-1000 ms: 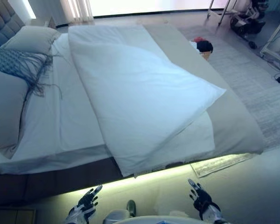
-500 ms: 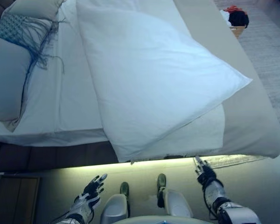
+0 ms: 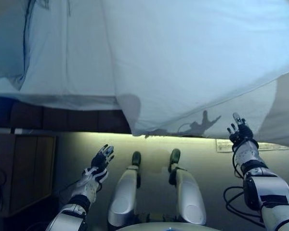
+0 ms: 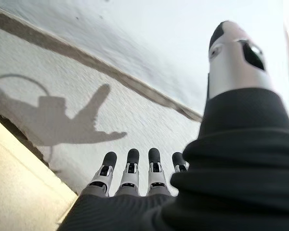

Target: Make the bed neatly

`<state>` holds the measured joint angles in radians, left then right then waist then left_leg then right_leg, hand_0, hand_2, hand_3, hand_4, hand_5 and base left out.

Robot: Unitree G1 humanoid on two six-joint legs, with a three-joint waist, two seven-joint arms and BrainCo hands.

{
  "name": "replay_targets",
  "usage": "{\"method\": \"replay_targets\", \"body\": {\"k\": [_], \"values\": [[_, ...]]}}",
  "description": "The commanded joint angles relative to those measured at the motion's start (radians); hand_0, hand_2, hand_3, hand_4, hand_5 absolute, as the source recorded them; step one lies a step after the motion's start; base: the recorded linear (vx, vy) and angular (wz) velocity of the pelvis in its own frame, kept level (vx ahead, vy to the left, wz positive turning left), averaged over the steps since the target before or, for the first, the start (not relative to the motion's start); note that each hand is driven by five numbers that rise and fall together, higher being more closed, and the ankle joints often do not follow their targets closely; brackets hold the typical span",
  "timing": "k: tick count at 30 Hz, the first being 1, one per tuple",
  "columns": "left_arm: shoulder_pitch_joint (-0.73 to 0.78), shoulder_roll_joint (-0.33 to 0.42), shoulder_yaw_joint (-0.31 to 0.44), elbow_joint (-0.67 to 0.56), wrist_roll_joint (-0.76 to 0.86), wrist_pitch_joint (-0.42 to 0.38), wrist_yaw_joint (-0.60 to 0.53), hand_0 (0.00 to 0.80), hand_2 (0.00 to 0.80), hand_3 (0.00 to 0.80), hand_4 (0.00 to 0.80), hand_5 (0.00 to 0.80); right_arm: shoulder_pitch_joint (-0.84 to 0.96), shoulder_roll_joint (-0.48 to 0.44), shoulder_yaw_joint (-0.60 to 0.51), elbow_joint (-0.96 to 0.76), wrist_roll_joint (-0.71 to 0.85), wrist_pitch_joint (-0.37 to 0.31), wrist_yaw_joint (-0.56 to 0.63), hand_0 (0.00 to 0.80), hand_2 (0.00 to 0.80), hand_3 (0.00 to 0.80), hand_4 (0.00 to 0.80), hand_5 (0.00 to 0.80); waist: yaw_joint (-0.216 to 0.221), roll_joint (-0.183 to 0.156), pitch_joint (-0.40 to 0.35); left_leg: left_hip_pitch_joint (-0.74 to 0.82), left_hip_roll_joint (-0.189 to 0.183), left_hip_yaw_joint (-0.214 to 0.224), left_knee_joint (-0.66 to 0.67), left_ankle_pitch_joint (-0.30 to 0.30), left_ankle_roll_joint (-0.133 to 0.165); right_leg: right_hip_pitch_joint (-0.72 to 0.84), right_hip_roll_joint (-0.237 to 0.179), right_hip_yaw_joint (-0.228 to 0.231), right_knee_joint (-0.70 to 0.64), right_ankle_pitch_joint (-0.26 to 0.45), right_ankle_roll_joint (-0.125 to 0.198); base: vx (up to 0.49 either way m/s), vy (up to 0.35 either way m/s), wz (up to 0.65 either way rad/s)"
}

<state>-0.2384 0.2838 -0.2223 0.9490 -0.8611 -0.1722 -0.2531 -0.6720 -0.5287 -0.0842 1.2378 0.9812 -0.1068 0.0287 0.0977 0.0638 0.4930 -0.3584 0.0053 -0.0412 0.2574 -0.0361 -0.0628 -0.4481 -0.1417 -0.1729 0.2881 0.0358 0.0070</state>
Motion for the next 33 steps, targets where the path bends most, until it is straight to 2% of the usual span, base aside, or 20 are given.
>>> {"method": "replay_targets", "body": {"k": [1,5,9,18,21,27,33], "values": [[0.031,0.035,-0.026,-0.078,-0.054,-0.051,-0.003,0.0,0.0,0.0,0.0,0.0,-0.029,-0.083,0.011,-0.02,-0.008,0.002,-0.017,0.0,0.0,0.0,0.0,0.0,0.007,-0.009,-0.003,-0.022,-0.02,0.026,0.058,-0.005,0.055,-0.013,-0.064,0.027,0.061,0.027,0.099,-0.017,-0.029,0.06],[0.042,0.049,-0.045,-0.158,-0.098,-0.072,-0.007,0.0,0.0,0.0,0.0,0.0,-0.086,-0.159,0.032,-0.018,-0.028,0.027,-0.031,0.0,0.0,0.0,0.0,0.0,0.019,0.013,0.027,-0.086,-0.013,0.031,0.067,0.011,0.053,-0.068,-0.053,0.019,0.123,-0.009,0.084,-0.023,-0.047,0.04],[0.078,0.077,-0.068,-0.265,-0.13,-0.077,0.007,0.0,0.0,0.0,0.0,0.0,-0.115,-0.224,0.042,-0.024,-0.009,0.03,-0.052,0.0,0.0,0.0,0.0,0.0,0.028,0.019,0.027,-0.17,-0.012,0.022,0.111,0.004,0.049,-0.136,-0.051,0.014,0.149,-0.019,0.075,0.037,-0.115,0.08],[0.118,0.132,-0.093,-0.407,-0.157,-0.07,0.064,0.0,0.0,0.0,0.0,0.0,-0.174,-0.298,0.029,-0.042,0.017,0.058,-0.092,0.0,0.0,0.0,0.0,0.0,0.032,0.025,0.027,-0.284,0.014,0.021,0.124,0.032,0.038,-0.231,-0.031,0.002,0.171,-0.024,0.056,0.042,-0.166,0.02],[0.126,0.143,-0.094,-0.432,-0.159,-0.07,0.076,0.0,0.0,0.0,0.0,0.0,-0.197,-0.324,0.041,-0.035,-0.005,0.076,-0.065,0.0,0.0,0.0,0.0,0.0,0.032,0.031,0.027,-0.309,0.02,0.015,0.132,0.04,0.033,-0.252,-0.025,0.0,0.184,-0.03,0.05,0.06,-0.139,-0.02],[0.147,0.166,-0.093,-0.495,-0.183,-0.087,0.075,0.0,0.0,0.0,0.0,0.0,-0.23,-0.368,0.089,-0.047,-0.025,0.16,0.03,0.0,0.0,0.0,0.0,0.0,0.029,0.044,0.027,-0.352,0.033,0.017,0.13,0.064,0.023,-0.295,-0.012,-0.003,0.204,-0.04,0.036,0.056,-0.075,-0.03],[0.153,0.197,-0.101,-0.547,-0.193,-0.094,0.11,0.0,0.0,0.0,0.0,0.0,-0.251,-0.376,0.106,-0.059,0.006,0.178,0.082,0.0,0.0,0.0,0.0,0.0,0.043,0.052,0.027,-0.42,0.04,0.0,0.142,0.077,0.027,-0.363,-0.011,-0.011,0.248,-0.057,0.023,0.047,-0.099,0.01]]}}
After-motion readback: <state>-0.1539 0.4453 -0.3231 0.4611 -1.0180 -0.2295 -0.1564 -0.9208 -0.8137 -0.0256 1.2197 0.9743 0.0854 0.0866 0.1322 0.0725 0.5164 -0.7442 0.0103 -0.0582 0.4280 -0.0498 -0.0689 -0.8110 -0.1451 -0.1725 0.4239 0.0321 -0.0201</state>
